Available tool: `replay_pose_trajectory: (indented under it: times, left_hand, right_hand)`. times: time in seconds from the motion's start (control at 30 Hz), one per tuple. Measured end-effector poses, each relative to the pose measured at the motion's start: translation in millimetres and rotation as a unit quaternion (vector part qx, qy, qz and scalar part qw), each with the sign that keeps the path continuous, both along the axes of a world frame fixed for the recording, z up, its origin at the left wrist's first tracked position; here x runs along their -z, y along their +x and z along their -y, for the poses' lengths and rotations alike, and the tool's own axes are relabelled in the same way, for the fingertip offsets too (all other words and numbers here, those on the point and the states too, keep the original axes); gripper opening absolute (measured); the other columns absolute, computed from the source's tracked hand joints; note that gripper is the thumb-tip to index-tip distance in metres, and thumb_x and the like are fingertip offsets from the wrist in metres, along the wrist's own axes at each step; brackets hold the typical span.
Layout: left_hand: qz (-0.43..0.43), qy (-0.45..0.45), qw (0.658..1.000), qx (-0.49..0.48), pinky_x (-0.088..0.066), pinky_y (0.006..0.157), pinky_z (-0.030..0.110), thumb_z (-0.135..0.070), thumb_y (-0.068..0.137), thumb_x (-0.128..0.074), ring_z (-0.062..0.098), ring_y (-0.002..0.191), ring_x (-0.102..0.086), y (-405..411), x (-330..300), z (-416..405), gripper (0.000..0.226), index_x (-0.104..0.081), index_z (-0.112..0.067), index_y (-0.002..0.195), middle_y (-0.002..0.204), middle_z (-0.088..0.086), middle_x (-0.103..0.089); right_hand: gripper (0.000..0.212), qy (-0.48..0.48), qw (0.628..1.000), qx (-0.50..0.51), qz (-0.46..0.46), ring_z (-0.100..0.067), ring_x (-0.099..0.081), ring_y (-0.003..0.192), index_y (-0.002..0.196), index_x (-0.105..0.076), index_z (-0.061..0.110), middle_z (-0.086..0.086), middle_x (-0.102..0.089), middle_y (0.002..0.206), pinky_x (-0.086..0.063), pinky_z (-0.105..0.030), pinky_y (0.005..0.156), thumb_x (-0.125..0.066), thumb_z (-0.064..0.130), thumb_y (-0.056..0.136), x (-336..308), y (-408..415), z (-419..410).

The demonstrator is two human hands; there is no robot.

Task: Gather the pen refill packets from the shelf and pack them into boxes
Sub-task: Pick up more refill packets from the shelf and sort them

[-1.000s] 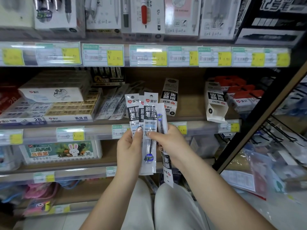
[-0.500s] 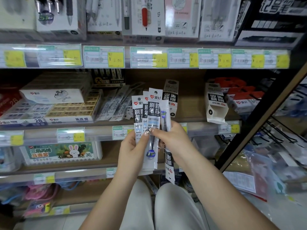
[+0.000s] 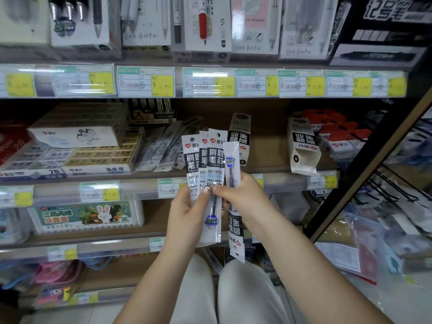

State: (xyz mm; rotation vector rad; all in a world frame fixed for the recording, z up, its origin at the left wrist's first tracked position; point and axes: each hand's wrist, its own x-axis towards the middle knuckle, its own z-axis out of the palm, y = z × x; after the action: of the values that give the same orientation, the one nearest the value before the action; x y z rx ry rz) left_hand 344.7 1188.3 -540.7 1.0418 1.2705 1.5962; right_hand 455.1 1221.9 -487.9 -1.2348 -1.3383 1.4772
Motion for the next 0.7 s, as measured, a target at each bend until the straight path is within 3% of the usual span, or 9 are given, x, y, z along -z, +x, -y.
replay_pose_trajectory:
  times: [0.17,0.27,0.37,0.47,0.57,0.7]
  left_hand:
    - [-0.006,0.01,1.0,-0.003,-0.049,0.087,0.06,-0.03,0.086,-0.055,0.03,0.095,-0.068,-1.0,0.8,-1.6,0.025,-0.065,-0.026,0.108,0.104,0.009,-0.071]
    - [-0.01,0.01,1.0,-0.01,-0.048,0.091,0.06,-0.025,0.09,-0.055,0.03,0.1,-0.066,-1.9,0.8,-1.7,0.021,-0.065,-0.026,0.108,0.105,0.006,-0.072]
    - [-0.005,0.001,1.0,-0.023,-0.047,0.091,0.061,-0.018,0.096,-0.052,0.031,0.099,-0.066,-3.7,1.3,-1.3,0.019,-0.065,-0.026,0.107,0.103,0.006,-0.072]
    - [-0.007,-0.008,0.999,-0.036,-0.048,0.089,0.062,-0.021,0.095,-0.053,0.033,0.096,-0.066,-5.1,0.6,-0.9,0.017,-0.065,-0.03,0.103,0.1,0.006,-0.072]
    - [-0.003,-0.007,0.999,-0.048,-0.049,0.089,0.06,-0.024,0.094,-0.054,0.032,0.096,-0.066,-6.7,0.5,0.0,0.016,-0.065,-0.032,0.102,0.1,0.004,-0.072]
    - [-0.005,0.0,0.999,-0.052,-0.048,0.091,0.059,-0.032,0.086,-0.055,0.029,0.1,-0.066,-6.6,-2.5,1.3,0.022,-0.065,-0.03,0.105,0.105,0.003,-0.072]
  right_hand:
    - [0.011,-0.024,0.998,-0.012,-0.05,-0.014,-0.068,0.073,0.099,-0.067,0.016,-0.001,-0.074,0.088,-0.054,-0.03,0.063,-0.063,0.018,0.089,-0.7,1.6,1.5]
    - [0.017,-0.064,0.993,-0.011,-0.097,-0.001,-0.058,0.051,0.1,-0.065,0.017,0.01,-0.066,0.065,-0.044,-0.02,0.05,-0.055,0.029,0.094,-0.4,2.3,-0.6]
    - [0.028,-0.096,0.98,-0.01,-0.173,-0.004,-0.053,0.043,0.104,-0.062,0.007,-0.004,-0.062,0.076,-0.04,-0.02,0.042,-0.042,0.026,0.097,-2.9,1.9,-3.6]
    - [0.018,-0.103,0.969,0.011,-0.224,-0.01,-0.044,0.04,0.094,-0.05,0.006,-0.011,-0.059,0.069,-0.034,-0.02,0.039,-0.035,0.014,0.098,-5.4,1.3,-3.9]
    - [0.013,-0.095,0.974,0.024,-0.206,-0.015,-0.044,0.047,0.094,-0.048,0.007,-0.011,-0.06,0.066,-0.037,-0.024,0.043,-0.037,0.013,0.099,-4.6,2.8,-4.3]
    - [0.017,-0.049,0.991,0.002,-0.121,-0.015,-0.057,0.059,0.093,-0.057,0.006,-0.01,-0.062,0.078,-0.052,-0.028,0.052,-0.043,0.012,0.099,-5.9,4.1,-1.4]
